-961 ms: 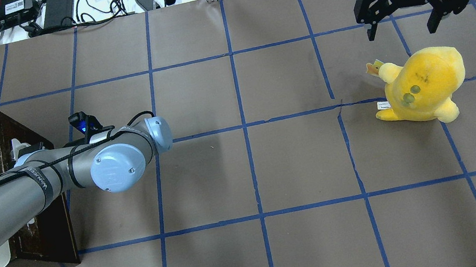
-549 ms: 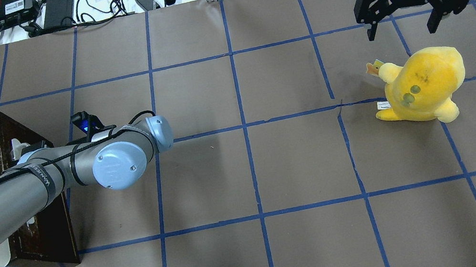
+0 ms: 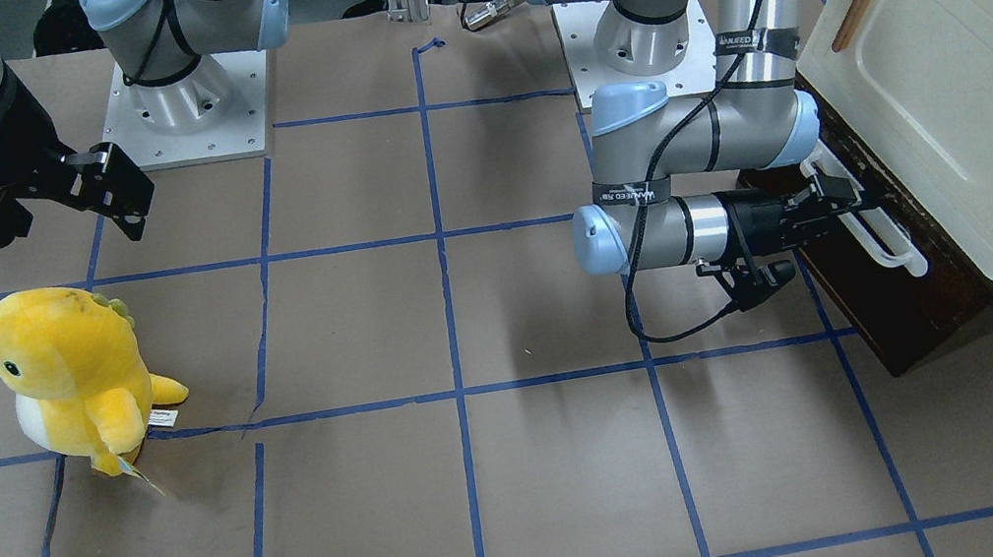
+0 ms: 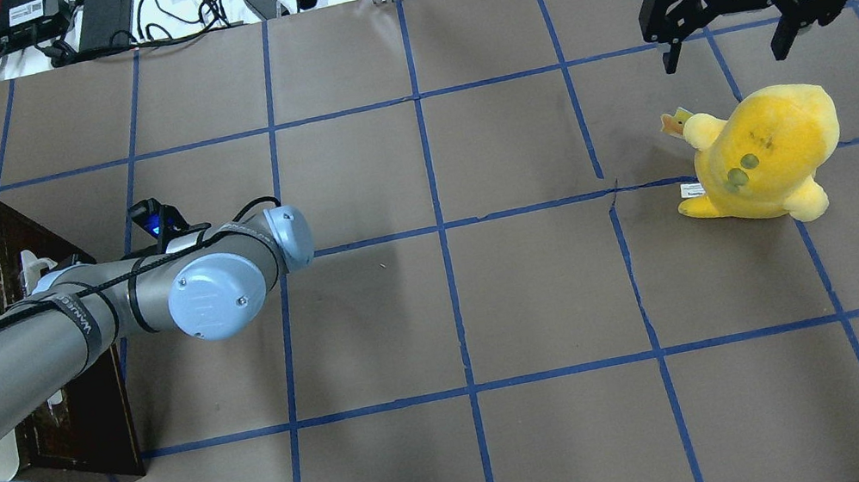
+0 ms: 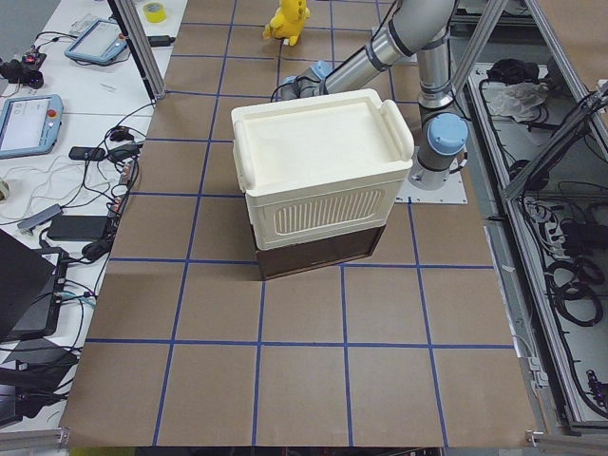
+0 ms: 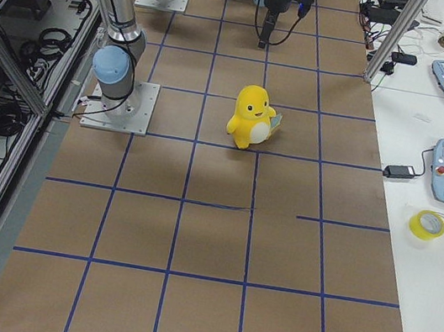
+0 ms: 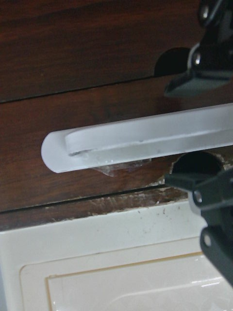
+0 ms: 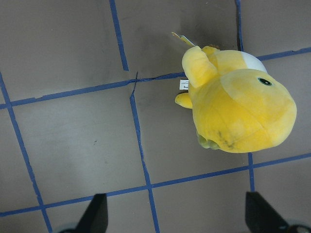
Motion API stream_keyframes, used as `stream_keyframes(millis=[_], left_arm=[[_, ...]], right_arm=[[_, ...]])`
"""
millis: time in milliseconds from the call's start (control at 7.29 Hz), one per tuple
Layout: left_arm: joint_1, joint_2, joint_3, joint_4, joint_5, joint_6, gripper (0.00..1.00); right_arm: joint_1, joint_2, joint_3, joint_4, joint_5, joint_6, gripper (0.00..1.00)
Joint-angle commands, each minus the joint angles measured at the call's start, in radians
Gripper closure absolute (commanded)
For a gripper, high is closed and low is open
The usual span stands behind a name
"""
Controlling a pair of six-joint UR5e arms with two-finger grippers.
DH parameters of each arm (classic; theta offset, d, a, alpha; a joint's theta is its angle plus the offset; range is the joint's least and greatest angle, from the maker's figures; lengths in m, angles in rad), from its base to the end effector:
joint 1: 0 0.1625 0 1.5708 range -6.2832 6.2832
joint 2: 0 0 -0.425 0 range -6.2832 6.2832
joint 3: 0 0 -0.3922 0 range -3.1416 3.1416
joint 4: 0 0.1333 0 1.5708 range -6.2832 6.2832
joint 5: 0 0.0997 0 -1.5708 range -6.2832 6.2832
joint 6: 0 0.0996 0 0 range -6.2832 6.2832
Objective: Pull drawer sideways
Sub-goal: 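Close the left gripper around the white drawer handle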
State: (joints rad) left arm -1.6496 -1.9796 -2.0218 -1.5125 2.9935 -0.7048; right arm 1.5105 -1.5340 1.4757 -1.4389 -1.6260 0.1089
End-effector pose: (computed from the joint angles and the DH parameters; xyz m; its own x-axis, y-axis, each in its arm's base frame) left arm -0.0728 -0.4794 0.1735 -0.1049 0.0991 -0.9895 -0.0174 0.9947 0.1015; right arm 0.0975 -0.5061 0.5036 -0.9845 0.1640 0.0627 0.1681 0.9835 0.0671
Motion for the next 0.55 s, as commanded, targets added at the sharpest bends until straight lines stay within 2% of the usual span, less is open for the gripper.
stream_keyframes(millis=[0, 412], left_arm=[[-0.002, -0.001, 0.000, -0.002, -0.002, -0.004, 0.56], [-0.006, -0.002, 0.000, -0.003, -0.002, -0.004, 0.59]], right_arm=[[0.000, 0.000, 0.000, 0.000, 0.000, 0.000, 0.00], [0.000, 0.000, 0.000, 0.000, 0.000, 0.000, 0.00]])
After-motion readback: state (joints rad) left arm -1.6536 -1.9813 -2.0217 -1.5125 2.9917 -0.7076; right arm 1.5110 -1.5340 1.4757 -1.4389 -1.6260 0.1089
